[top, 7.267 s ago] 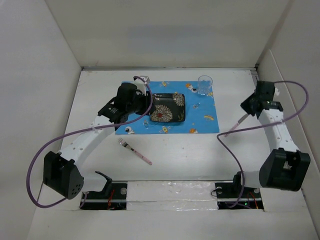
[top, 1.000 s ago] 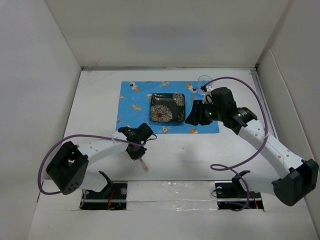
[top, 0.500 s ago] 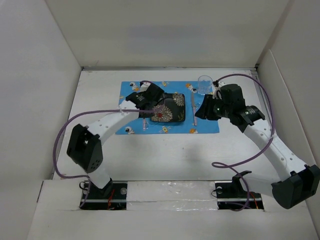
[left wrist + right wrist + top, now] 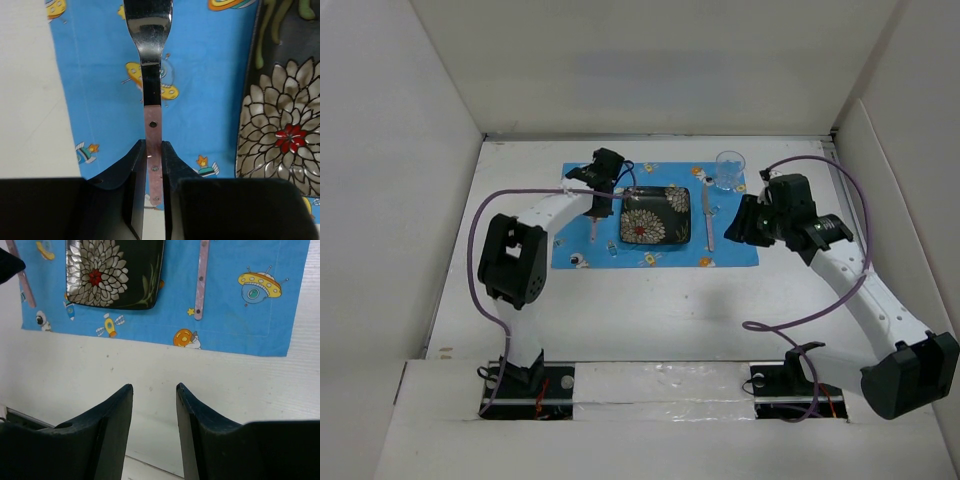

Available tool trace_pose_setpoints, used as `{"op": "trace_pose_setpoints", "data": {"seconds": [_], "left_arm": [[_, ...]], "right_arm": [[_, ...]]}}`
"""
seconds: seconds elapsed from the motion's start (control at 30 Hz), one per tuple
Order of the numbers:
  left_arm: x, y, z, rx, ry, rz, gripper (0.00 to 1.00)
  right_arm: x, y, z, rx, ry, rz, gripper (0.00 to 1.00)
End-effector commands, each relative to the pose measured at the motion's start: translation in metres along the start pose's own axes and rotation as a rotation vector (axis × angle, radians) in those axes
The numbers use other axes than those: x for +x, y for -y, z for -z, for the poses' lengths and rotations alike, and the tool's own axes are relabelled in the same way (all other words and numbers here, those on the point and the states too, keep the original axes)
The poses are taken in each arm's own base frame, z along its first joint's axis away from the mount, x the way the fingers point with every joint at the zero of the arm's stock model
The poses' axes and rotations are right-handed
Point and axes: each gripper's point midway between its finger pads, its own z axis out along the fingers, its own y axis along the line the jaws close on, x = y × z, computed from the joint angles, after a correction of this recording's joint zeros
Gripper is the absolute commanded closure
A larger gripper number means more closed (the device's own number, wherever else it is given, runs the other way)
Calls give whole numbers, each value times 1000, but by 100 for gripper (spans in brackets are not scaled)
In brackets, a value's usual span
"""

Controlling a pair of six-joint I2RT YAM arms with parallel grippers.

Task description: Set the dinner table for one person

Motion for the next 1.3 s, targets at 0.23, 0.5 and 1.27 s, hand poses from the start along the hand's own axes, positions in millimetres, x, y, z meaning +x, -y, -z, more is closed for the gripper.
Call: {"op": "trace_pose_setpoints", "data": {"seconds": [0.23, 0.5, 1.27], "left_arm": [[-10, 12, -22, 48, -2, -30, 100], [-4, 13, -38, 74, -35, -13, 100], [-5, 15, -39, 62, -40, 38, 74]], "right_arm": [[-1, 7, 0, 30, 14, -11, 54], [-1, 8, -4, 30, 7, -16, 53], [-4, 10, -6, 37, 4, 1, 53]]}}
